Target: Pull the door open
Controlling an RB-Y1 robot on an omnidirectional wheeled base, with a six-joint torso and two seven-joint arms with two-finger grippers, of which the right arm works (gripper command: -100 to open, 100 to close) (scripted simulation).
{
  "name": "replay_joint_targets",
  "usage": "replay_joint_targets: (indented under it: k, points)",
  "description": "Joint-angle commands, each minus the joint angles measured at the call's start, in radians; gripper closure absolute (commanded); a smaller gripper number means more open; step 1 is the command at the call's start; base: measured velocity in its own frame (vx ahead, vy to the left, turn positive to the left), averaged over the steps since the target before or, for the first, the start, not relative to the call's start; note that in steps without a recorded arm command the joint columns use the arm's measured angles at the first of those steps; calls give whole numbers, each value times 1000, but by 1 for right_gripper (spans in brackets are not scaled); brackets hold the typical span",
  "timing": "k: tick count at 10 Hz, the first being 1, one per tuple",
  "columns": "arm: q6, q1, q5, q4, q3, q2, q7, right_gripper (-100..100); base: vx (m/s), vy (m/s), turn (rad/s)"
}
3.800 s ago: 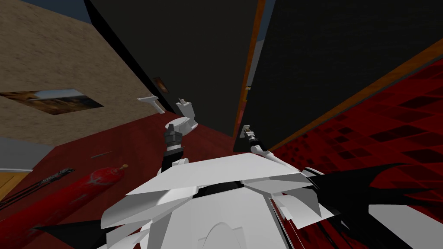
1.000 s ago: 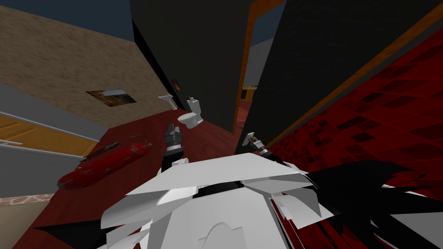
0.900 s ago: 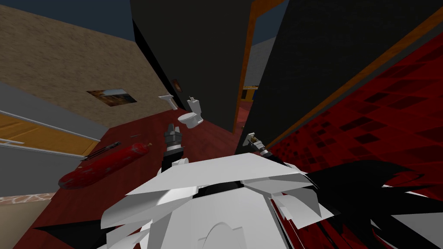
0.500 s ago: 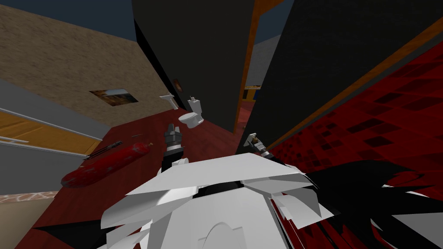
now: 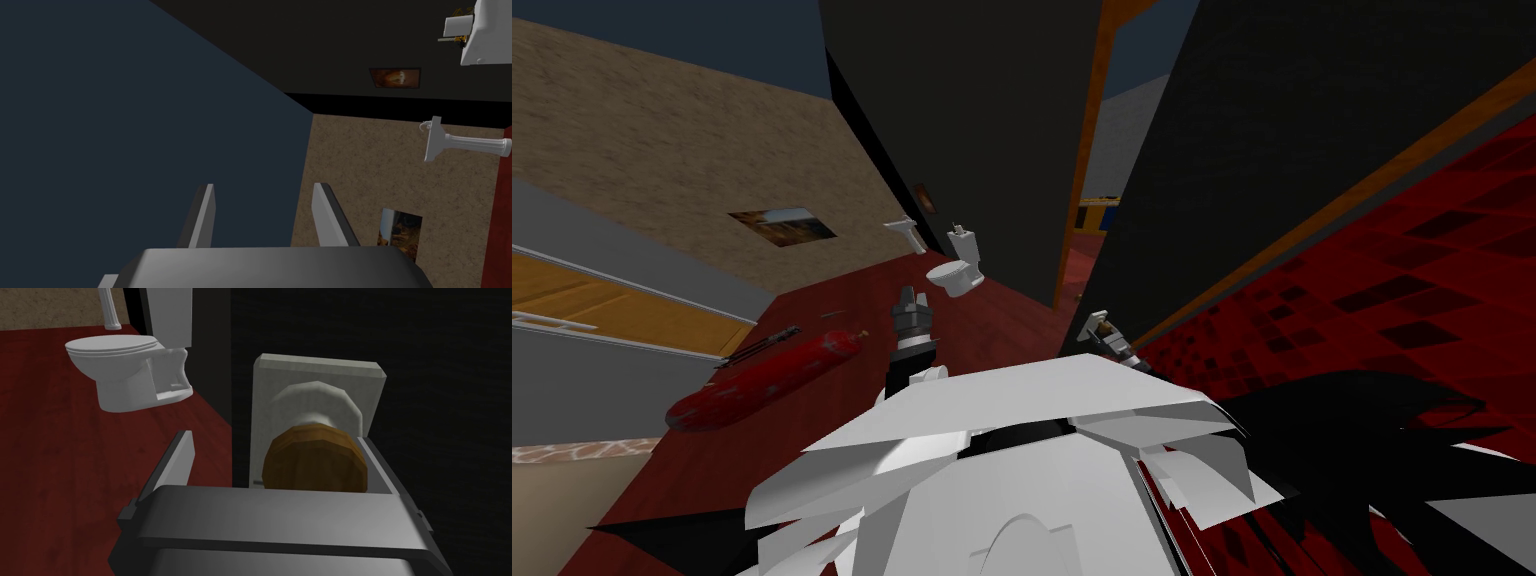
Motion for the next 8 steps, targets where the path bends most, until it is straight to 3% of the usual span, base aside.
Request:
replay_joint_targets:
  k: [1, 6, 8]
  points:
    - [9, -1, 12, -10, 29, 16, -4, 100, 12, 16, -7]
    - [-33, 7, 16, -5, 59, 9, -1, 100, 17, 1, 11]
    - [-33, 7, 16, -5, 59, 9, -1, 100, -1, 5, 0]
